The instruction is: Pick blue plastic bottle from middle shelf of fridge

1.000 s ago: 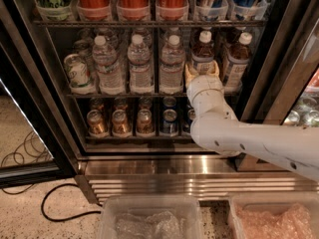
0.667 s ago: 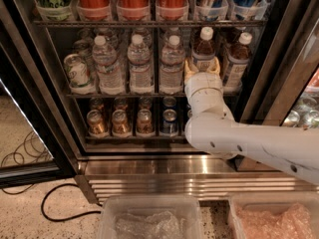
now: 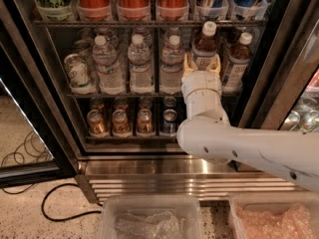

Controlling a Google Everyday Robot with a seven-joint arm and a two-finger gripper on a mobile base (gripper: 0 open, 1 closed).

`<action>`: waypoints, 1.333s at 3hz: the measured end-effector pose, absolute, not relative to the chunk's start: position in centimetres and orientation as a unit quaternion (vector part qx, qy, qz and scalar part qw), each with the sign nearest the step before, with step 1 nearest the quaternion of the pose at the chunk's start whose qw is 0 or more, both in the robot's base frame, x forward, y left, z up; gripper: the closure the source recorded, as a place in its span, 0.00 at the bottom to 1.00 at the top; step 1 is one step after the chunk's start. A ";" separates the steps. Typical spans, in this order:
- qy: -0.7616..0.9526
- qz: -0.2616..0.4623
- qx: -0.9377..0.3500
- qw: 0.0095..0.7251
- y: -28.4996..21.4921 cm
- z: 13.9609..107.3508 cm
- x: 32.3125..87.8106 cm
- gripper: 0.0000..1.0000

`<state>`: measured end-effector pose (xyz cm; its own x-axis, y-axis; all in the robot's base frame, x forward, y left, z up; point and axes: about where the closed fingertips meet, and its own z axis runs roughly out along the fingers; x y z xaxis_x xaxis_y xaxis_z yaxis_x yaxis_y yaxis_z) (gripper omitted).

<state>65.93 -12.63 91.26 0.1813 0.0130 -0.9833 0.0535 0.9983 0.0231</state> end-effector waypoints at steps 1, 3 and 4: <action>0.623 -0.015 0.034 0.782 -12.7 92.8 64.9 1.00; 0.629 0.015 -0.023 0.777 -12.7 93.0 63.5 1.00; 0.639 0.048 -0.057 0.766 -12.4 91.7 62.7 1.00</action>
Offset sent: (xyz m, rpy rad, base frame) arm -0.0239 0.0059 0.0179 -0.0305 -0.0516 0.0711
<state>62.74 -12.39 91.74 0.1788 0.0008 -0.9839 -0.1470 0.9888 -0.0259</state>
